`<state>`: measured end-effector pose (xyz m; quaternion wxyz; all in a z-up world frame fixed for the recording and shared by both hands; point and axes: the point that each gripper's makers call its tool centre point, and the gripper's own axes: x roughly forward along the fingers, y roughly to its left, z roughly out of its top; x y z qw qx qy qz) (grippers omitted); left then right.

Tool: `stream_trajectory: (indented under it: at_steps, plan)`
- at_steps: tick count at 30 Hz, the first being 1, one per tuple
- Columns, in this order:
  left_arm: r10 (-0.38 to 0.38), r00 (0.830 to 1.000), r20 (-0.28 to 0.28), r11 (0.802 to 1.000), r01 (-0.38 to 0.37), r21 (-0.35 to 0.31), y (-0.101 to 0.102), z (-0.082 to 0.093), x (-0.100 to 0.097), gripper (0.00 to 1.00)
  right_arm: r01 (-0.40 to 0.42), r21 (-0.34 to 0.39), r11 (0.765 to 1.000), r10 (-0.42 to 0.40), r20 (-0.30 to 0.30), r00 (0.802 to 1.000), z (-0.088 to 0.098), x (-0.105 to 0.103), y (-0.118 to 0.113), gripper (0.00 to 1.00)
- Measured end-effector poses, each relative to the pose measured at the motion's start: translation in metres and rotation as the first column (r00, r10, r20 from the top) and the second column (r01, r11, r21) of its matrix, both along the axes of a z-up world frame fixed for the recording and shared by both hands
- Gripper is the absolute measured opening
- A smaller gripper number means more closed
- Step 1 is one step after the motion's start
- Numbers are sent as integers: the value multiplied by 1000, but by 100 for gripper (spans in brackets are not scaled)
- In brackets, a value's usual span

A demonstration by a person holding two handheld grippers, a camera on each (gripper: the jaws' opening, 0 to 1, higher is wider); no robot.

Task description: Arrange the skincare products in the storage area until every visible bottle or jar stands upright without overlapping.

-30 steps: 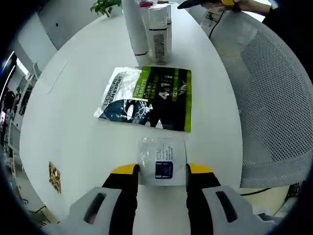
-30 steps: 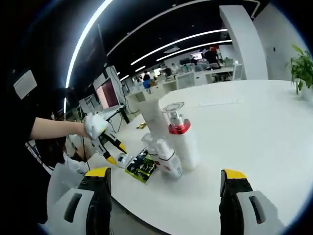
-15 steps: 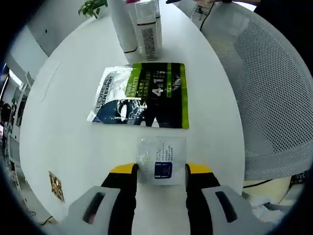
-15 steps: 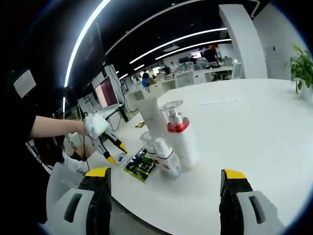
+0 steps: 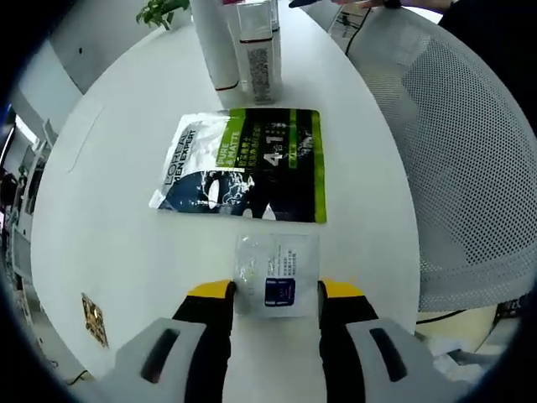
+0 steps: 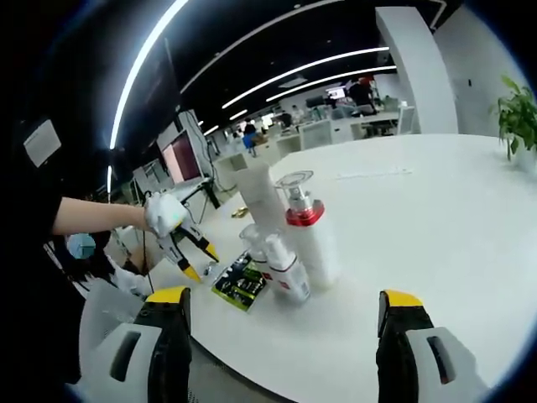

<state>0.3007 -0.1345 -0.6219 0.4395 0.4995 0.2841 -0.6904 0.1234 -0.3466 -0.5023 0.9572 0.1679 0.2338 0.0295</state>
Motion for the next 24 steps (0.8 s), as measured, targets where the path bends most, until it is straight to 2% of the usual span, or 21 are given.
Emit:
stream_trajectory:
  at_steps: [11, 18, 20, 22, 24]
  plan:
    - [28, 1000, -7, 999, -28, -15, 0, 3, 3, 38, 0, 1, 1000, 0, 2, 1000, 1, 0, 0, 98]
    - [77, 997, -27, 996, -78, -41, 1, 10, 5, 47, 2, 0, 1000, -2, 5, 1000, 1, 0, 0, 98]
    - [154, 986, -65, 982, -160, -98, -8, 16, 2, 48, 3, 0, 1000, -3, 9, 1000, 2, 0, 0, 98]
    - [228, 969, -100, 959, -241, -151, -14, 22, 2, 50, 4, -1, 1000, -4, 11, 1000, 2, 0, -1, 98]
    - [321, 937, -136, 914, -344, -215, -20, 28, 4, 53, 6, -1, 1000, -6, 14, 1000, 3, 0, -1, 98]
